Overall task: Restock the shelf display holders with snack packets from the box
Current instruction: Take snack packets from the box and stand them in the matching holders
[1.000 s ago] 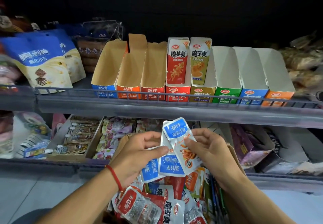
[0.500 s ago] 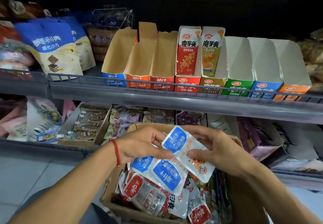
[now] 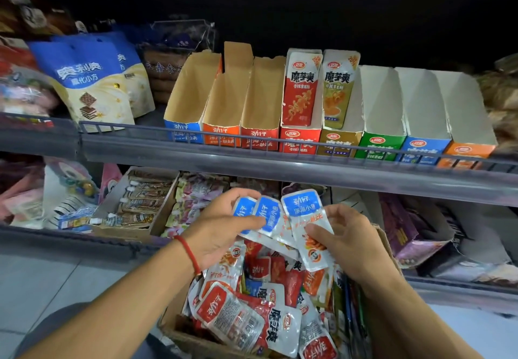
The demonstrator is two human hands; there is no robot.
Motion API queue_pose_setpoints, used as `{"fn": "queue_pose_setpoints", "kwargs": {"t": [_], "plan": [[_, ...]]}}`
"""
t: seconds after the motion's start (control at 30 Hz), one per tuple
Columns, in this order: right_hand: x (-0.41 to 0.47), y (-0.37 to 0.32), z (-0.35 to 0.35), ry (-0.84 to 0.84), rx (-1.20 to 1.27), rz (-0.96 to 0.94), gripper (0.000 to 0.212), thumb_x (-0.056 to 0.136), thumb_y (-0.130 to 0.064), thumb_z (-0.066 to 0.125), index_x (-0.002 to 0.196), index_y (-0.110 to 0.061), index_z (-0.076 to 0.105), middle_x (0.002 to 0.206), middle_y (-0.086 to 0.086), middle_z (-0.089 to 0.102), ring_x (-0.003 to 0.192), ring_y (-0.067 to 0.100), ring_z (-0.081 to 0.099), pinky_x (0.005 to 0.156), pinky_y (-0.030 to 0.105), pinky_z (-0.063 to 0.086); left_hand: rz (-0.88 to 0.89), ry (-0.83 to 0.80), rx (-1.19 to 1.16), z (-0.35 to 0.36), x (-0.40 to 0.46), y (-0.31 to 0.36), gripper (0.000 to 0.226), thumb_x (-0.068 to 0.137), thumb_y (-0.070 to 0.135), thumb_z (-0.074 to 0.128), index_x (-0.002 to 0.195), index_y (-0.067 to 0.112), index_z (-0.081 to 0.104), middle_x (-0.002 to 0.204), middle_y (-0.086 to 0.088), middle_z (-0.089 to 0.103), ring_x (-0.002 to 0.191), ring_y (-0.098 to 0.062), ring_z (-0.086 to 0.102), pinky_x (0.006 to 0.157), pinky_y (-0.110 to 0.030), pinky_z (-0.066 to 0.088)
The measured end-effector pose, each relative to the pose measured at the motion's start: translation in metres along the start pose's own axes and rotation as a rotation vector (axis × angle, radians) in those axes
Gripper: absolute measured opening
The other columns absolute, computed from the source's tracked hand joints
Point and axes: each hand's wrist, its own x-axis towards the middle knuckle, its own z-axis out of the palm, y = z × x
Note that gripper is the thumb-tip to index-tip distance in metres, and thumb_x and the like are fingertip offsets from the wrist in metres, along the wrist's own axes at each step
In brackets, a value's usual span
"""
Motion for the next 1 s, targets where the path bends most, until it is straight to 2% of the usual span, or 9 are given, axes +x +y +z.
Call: {"fn": "queue_pose_setpoints", "kwargs": {"t": [0.1,0.23,0.47,0.6,0.7,0.83,0.87,0.93,1.0], "plan": [[0.005,-0.002,-0.013,-0.047,-0.23,-0.168,0.026,0.085,-0.032,0.082,0.101,-0.04,0.063,0.096,-0.021,0.074,0.084,-0.009,0.07,0.065,0.016,0.057,0.035,-0.009,0.05,-0.005,0.001,0.006,0.043,0.081,0.005,0.08,0.112,0.034,0.07,0.128,-0.013,0.065,0.114,-0.033,0.068,0.101,-0.058,0.052],[0.004,-0.001,-0.004,-0.197,-0.429,-0.28,0.032,0.093,-0.043,0.069,0.124,-0.042,0.059,0.107,-0.027,0.069,0.093,-0.013,0.066,0.071,0.011,0.056,0.031,-0.167,0.109,0.0,-0.006,0.01,0.041,0.092,-0.002,0.069,0.121,0.027,0.068,0.121,-0.013,0.071,0.111,-0.03,0.07,0.099,-0.051,0.055],[-0.002,-0.004,0.021,-0.11,0.1,-0.115,0.033,0.093,-0.031,0.072,0.123,-0.023,0.063,0.093,-0.007,0.076,0.082,0.006,0.075,0.068,0.026,0.062,0.016,-0.178,-0.331,0.008,-0.012,0.017,0.038,0.083,0.013,0.067,0.12,0.006,0.066,0.121,-0.018,0.073,0.108,-0.025,0.07,0.099,-0.038,0.055],[-0.008,-0.011,0.039,0.0,-0.074,-0.248,0.022,0.095,-0.034,0.07,0.116,-0.028,0.065,0.09,-0.013,0.076,0.08,-0.001,0.072,0.069,0.022,0.06,0.078,-0.1,-0.103,0.024,-0.018,0.003,0.032,0.088,-0.002,0.07,0.12,0.004,0.067,0.113,-0.011,0.076,0.109,-0.022,0.072,0.09,-0.026,0.058],[-0.007,-0.015,0.041,-0.02,-0.199,-0.325,0.013,0.099,-0.033,0.064,0.109,-0.029,0.071,0.088,-0.015,0.075,0.082,0.0,0.071,0.075,0.029,0.061,0.074,-0.07,-0.049,0.033,-0.023,-0.002,0.032,0.093,0.0,0.067,0.124,0.006,0.065,0.108,-0.009,0.078,0.101,-0.019,0.074,0.085,-0.03,0.06],[-0.007,-0.027,0.031,-0.09,-0.133,-0.276,0.011,0.102,-0.034,0.057,0.1,-0.036,0.068,0.09,-0.017,0.075,0.09,0.028,0.073,0.079,0.048,0.061,0.163,-0.032,0.153,0.027,-0.025,0.005,0.023,0.1,0.01,0.061,0.12,0.019,0.065,0.083,0.02,0.075,0.074,0.011,0.067,0.061,-0.01,0.053],[-0.006,-0.031,0.029,-0.038,-0.075,-0.257,0.021,0.098,-0.045,0.058,0.116,-0.036,0.065,0.106,-0.018,0.073,0.098,0.026,0.072,0.084,0.045,0.061,0.187,-0.035,0.242,0.026,-0.024,0.007,0.025,0.1,0.013,0.061,0.123,0.023,0.064,0.09,0.013,0.076,0.076,0.005,0.069,0.063,-0.015,0.056],[-0.004,-0.038,0.032,-0.046,0.019,-0.222,0.081,0.081,-0.074,0.057,0.153,-0.045,0.034,0.14,-0.018,0.052,0.116,0.01,0.064,0.1,0.037,0.054,0.216,-0.062,0.378,0.026,-0.024,0.009,0.029,0.098,0.016,0.061,0.122,0.033,0.063,0.1,0.003,0.076,0.085,-0.014,0.073,0.074,-0.035,0.062],[-0.005,-0.043,0.044,-0.118,0.07,-0.253,0.093,0.076,-0.084,0.059,0.155,-0.057,0.017,0.143,-0.02,0.043,0.124,0.005,0.057,0.108,0.039,0.05,0.263,-0.054,0.472,0.027,-0.026,0.01,0.033,0.094,0.019,0.066,0.123,0.035,0.06,0.105,0.009,0.074,0.093,-0.005,0.07,0.085,-0.035,0.061]]}}
